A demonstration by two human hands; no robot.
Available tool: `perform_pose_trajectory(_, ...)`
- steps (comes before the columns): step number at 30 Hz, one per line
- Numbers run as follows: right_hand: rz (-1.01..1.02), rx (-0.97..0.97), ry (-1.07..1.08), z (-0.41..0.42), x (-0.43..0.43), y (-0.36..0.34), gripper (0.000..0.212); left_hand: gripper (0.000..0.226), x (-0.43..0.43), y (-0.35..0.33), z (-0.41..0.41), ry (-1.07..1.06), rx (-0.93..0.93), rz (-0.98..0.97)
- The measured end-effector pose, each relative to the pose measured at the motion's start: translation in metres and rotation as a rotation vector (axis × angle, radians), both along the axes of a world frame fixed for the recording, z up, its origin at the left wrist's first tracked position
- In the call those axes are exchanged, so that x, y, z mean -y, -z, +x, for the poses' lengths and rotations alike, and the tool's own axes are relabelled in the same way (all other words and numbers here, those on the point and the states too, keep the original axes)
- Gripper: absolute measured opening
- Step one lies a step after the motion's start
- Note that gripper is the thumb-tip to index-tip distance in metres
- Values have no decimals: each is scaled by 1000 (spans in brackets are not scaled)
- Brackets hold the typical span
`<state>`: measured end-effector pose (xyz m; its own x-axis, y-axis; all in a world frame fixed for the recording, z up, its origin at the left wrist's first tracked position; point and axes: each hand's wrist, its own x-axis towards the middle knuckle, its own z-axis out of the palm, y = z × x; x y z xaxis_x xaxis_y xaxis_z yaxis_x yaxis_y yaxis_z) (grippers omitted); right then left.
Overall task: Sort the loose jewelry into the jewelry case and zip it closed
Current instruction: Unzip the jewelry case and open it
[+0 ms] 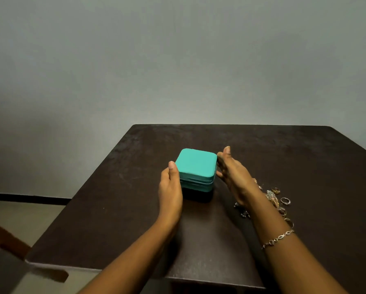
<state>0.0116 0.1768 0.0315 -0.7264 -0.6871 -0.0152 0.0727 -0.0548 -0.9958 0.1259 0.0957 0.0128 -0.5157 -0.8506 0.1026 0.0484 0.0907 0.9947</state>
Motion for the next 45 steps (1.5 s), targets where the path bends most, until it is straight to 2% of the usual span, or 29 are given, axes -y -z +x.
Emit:
perform_pose_trajectory(4,51,-70,-65,17,0,13,38,49,-15,18,32,-43,18,-22)
perform_pose_trajectory(11,10,-78,-69,33,2,28,39,46,-12,31,48,-46,70,-105)
perform_pose_trajectory(24,-44,-106,-59,11,28,40,39,36,11,46,39,20,107,-214)
perform_pose_trajectory(29,-21,-64,-77,-4,35,54,44,21,25,49,36,22,126,-263)
perform_pose_trajectory(32,-9,1,60,-15,37,52,35,36,35,53,32,44,175,-375)
perform_pose_trajectory(34,64,-56,123,-25,41,49,29,53,40,56,29,95,228,-450)
perform_pose_trajectory(36,135,-152,99,-33,47,46,35,64,41,60,26,157,286,-506)
perform_pose_trajectory(39,178,-212,25,-36,59,49,45,63,40,63,22,171,308,-563)
perform_pose_trajectory(45,197,-365,-53,-40,63,59,45,64,40,68,19,136,323,-630)
